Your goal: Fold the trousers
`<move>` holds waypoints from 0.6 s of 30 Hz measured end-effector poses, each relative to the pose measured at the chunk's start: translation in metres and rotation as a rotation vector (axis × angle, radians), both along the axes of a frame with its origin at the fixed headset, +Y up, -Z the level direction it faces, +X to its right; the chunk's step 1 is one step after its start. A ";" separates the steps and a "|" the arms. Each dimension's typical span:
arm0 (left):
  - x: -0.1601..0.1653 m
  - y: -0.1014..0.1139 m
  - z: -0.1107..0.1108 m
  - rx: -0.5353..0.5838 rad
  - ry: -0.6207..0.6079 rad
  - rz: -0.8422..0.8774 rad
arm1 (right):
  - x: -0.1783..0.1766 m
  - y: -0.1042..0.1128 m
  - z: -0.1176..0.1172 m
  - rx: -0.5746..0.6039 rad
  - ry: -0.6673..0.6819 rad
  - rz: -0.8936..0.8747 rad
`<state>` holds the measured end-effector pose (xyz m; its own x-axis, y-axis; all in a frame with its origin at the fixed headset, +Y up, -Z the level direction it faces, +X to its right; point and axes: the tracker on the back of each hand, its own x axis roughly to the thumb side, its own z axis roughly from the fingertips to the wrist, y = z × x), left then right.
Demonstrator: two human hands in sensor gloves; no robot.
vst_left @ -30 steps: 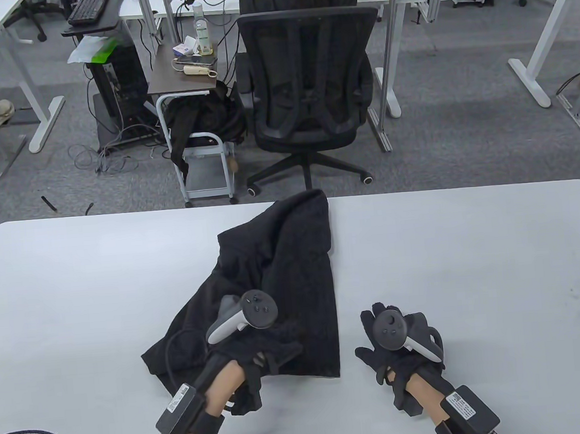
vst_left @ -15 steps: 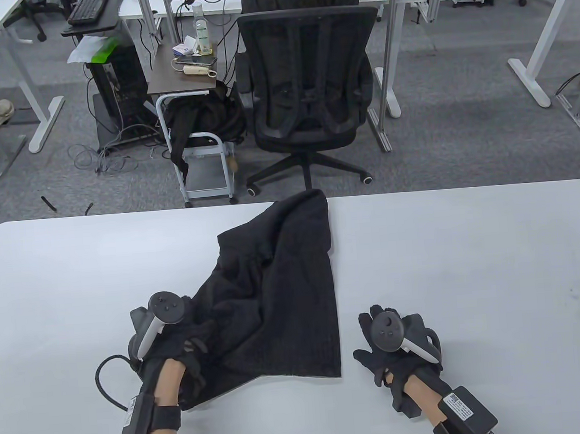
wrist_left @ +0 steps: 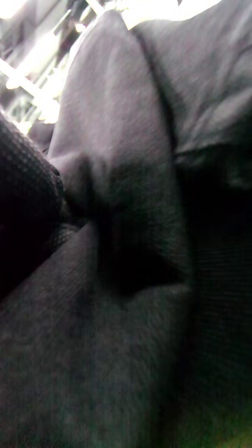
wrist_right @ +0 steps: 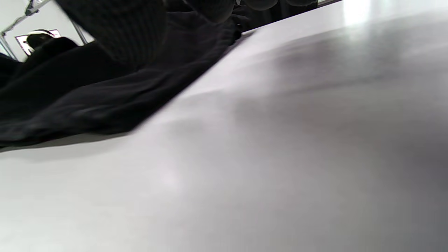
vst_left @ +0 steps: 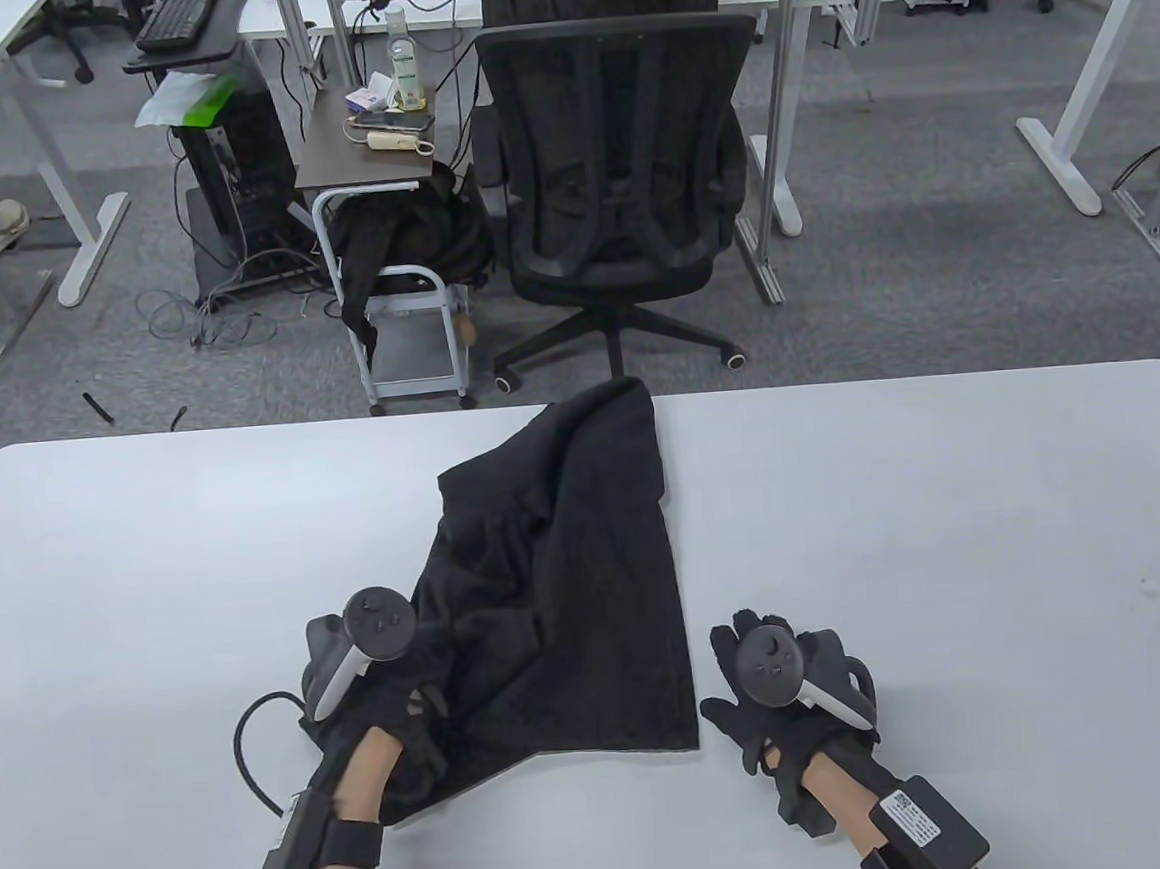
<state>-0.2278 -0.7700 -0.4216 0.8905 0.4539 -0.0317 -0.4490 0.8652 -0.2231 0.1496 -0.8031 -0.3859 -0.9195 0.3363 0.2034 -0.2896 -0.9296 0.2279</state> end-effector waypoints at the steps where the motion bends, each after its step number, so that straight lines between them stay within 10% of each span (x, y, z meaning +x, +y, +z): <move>1: 0.008 0.002 0.001 -0.001 -0.034 -0.016 | -0.003 0.001 0.002 0.004 0.011 0.000; 10: 0.111 0.003 0.034 -0.293 -0.463 0.363 | -0.034 0.017 0.019 0.089 0.131 -0.088; 18: 0.047 0.038 0.025 0.094 -0.219 0.293 | -0.041 0.034 0.030 0.152 0.152 -0.161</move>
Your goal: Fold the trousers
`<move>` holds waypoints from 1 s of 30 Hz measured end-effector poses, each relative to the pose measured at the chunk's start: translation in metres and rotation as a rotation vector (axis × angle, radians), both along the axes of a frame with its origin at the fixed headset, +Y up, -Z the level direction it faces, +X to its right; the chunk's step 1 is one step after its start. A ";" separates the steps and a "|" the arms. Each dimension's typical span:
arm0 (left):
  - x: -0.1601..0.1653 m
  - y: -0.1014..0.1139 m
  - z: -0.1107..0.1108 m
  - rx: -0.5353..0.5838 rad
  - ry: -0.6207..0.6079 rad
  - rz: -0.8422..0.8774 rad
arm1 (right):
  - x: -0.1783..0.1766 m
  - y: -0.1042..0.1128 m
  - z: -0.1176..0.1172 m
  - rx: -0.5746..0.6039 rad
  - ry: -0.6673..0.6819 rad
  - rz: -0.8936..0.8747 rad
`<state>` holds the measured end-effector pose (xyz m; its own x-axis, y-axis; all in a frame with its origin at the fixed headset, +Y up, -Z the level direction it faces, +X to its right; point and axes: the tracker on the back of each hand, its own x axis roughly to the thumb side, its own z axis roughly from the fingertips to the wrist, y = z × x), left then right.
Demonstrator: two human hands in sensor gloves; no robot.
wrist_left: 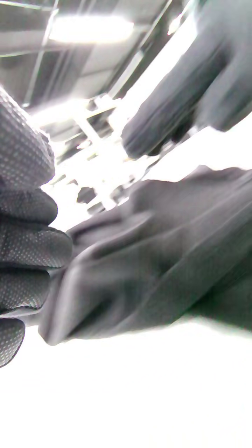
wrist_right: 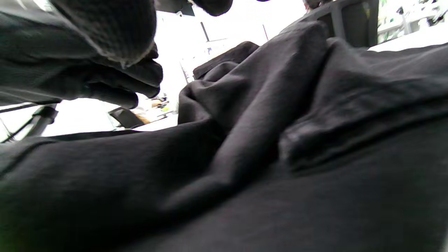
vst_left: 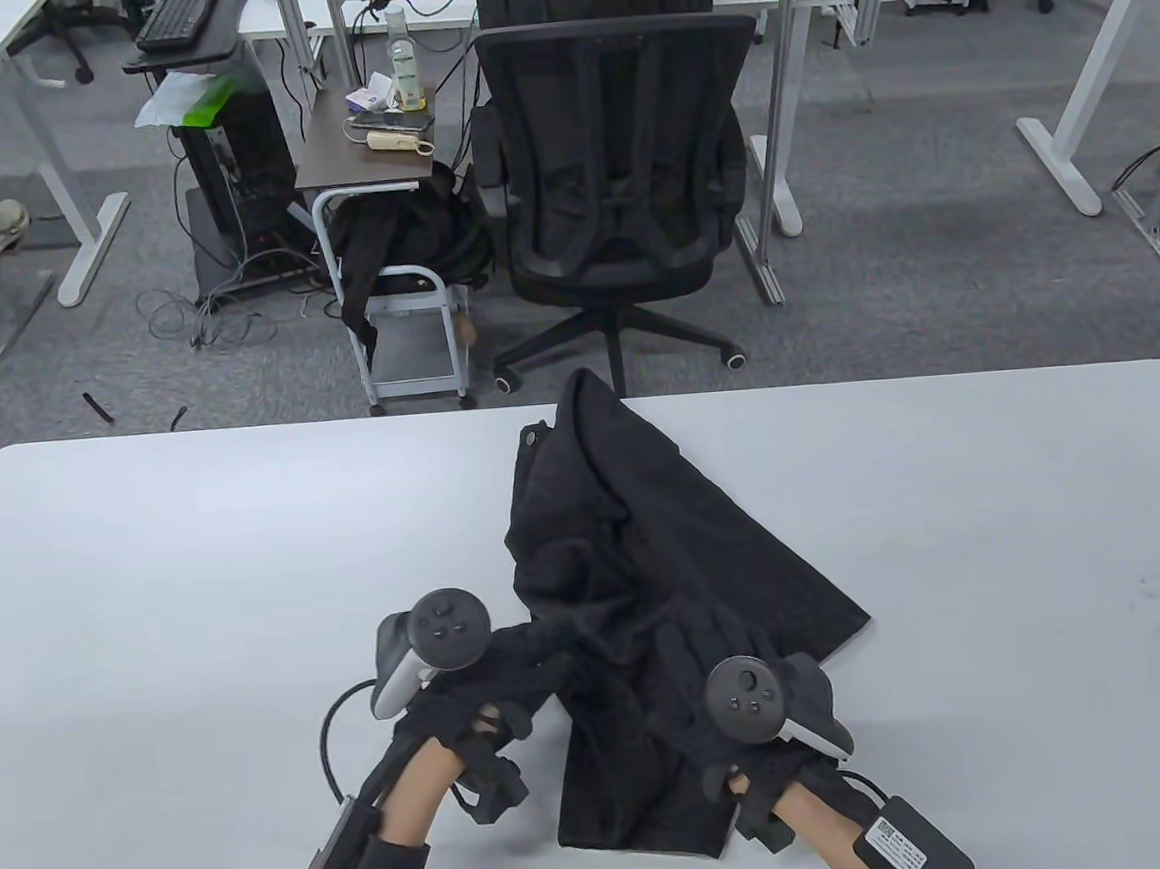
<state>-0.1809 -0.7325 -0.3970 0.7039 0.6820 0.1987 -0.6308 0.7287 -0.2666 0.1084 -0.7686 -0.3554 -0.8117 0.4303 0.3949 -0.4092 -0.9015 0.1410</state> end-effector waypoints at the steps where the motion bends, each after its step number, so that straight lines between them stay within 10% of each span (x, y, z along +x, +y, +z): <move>1: -0.012 -0.003 -0.003 0.029 0.049 -0.023 | -0.005 -0.001 0.000 -0.028 0.012 0.006; 16: -0.037 -0.041 -0.013 0.025 0.143 -0.296 | -0.115 -0.039 -0.054 -0.259 -0.077 0.485; 23: -0.039 -0.037 -0.013 0.032 0.151 -0.270 | -0.094 -0.021 -0.064 -0.069 -0.092 0.353; 30: -0.051 -0.036 -0.015 0.035 0.195 -0.242 | -0.025 0.036 -0.069 -0.272 0.021 -0.294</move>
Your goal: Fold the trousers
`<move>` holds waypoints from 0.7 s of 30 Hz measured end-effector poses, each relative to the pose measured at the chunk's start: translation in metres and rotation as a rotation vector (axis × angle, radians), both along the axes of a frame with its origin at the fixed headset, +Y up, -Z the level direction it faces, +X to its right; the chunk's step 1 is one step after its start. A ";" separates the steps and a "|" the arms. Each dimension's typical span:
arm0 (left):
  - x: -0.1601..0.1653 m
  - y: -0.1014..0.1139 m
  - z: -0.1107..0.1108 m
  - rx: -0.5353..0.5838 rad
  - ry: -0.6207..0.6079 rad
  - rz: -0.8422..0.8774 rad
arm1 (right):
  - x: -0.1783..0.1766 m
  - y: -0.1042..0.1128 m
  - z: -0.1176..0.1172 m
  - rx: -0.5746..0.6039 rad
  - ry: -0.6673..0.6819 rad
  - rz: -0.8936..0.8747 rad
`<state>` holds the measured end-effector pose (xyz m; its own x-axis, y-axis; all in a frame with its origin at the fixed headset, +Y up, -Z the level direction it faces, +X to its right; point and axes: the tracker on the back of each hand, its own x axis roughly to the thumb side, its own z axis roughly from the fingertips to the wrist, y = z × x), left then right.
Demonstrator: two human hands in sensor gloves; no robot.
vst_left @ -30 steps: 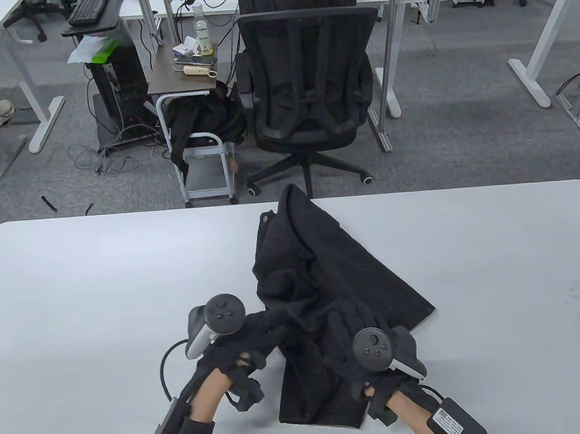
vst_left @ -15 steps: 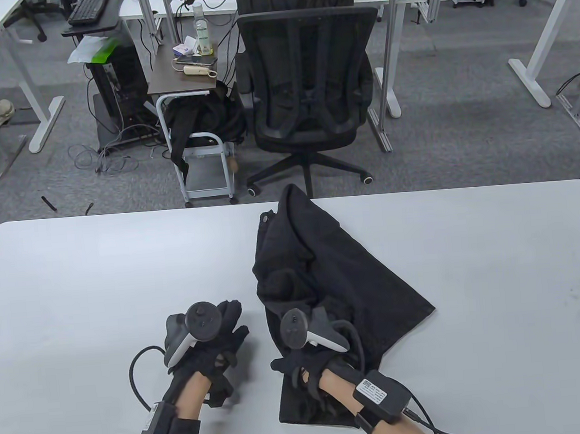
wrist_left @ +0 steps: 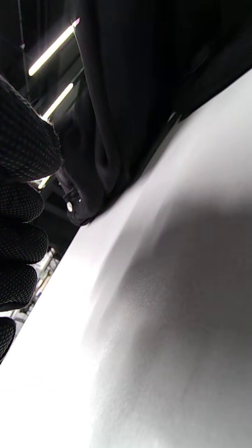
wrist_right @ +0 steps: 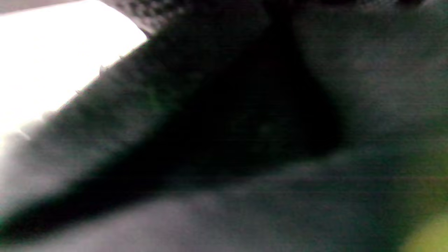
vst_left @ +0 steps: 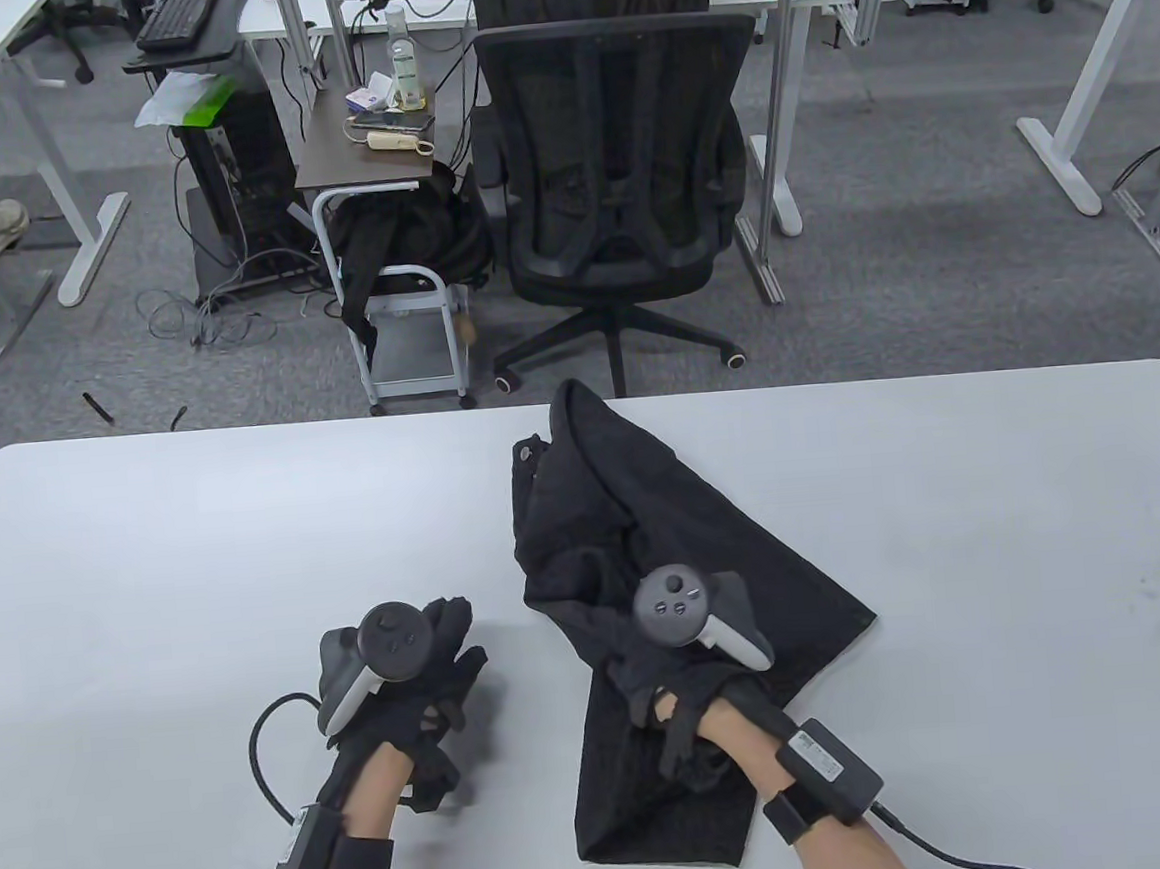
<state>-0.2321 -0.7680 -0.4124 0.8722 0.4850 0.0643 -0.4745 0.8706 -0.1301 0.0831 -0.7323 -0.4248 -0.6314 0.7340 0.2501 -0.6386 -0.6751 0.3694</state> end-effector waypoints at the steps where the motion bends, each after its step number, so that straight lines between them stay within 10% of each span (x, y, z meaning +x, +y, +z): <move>1: -0.002 0.000 -0.001 -0.001 0.006 0.005 | 0.012 0.013 0.001 0.004 -0.002 -0.090; 8: -0.007 -0.004 -0.001 -0.019 0.018 0.015 | 0.140 0.076 -0.004 0.139 -0.259 -0.242; 14: -0.006 -0.006 -0.003 -0.030 0.021 0.020 | 0.234 0.027 -0.017 -0.006 -0.646 0.110; 21: -0.004 -0.009 -0.005 -0.041 0.014 0.010 | 0.222 -0.003 -0.002 -0.162 -0.588 0.442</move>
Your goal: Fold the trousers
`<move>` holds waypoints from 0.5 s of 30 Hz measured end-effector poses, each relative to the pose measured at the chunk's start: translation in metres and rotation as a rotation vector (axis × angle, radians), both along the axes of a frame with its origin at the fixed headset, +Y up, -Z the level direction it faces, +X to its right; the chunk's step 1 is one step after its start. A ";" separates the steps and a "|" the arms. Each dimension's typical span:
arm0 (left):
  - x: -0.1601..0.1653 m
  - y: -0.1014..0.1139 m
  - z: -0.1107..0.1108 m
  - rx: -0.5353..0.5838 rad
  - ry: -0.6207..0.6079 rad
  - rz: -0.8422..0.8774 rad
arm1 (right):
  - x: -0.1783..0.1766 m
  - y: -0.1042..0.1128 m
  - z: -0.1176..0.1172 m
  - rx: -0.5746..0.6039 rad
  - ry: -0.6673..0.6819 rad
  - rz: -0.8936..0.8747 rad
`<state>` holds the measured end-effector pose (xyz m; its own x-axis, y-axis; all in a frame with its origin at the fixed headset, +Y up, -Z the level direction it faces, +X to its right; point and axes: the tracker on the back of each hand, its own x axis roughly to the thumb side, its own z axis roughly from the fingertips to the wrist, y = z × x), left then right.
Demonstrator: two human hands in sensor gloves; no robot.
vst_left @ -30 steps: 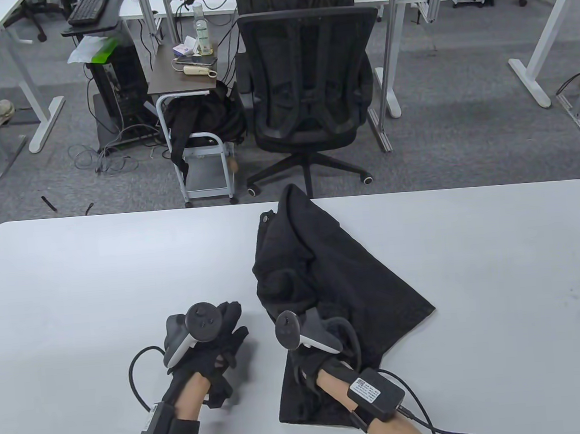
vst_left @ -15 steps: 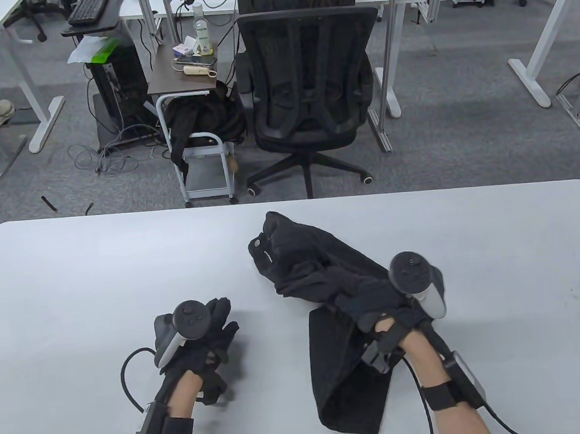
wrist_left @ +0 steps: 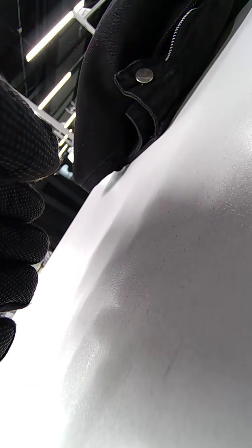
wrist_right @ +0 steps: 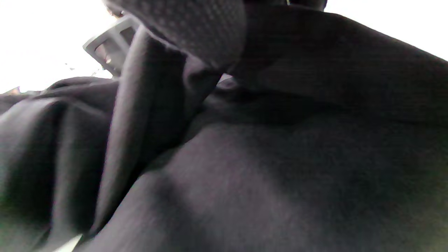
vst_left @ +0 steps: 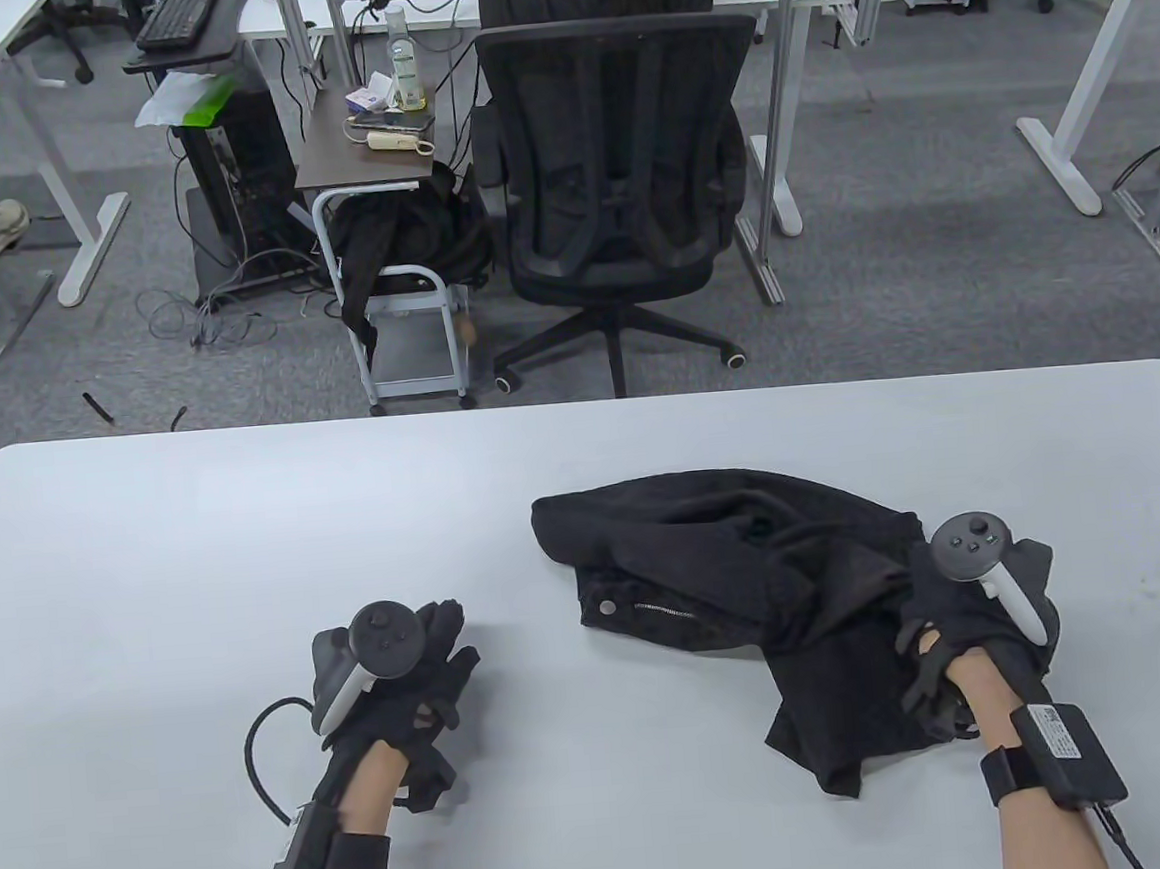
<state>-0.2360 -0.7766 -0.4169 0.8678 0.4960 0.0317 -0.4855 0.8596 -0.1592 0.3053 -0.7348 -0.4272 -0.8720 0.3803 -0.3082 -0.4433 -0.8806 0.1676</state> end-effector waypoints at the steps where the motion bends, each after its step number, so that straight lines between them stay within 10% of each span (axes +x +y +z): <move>1: 0.001 0.000 0.000 -0.003 -0.002 0.001 | -0.011 0.008 0.003 0.024 0.044 0.030; 6: 0.003 -0.002 0.000 -0.011 -0.010 -0.010 | -0.082 0.027 0.010 0.154 0.308 0.009; 15: 0.003 -0.006 0.002 -0.026 -0.014 -0.028 | -0.173 -0.043 -0.016 0.076 0.491 0.521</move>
<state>-0.2332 -0.7822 -0.4153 0.8809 0.4722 0.0315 -0.4587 0.8683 -0.1887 0.1326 -0.7779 -0.4437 -0.9771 -0.1183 0.1771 0.1487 -0.9742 0.1695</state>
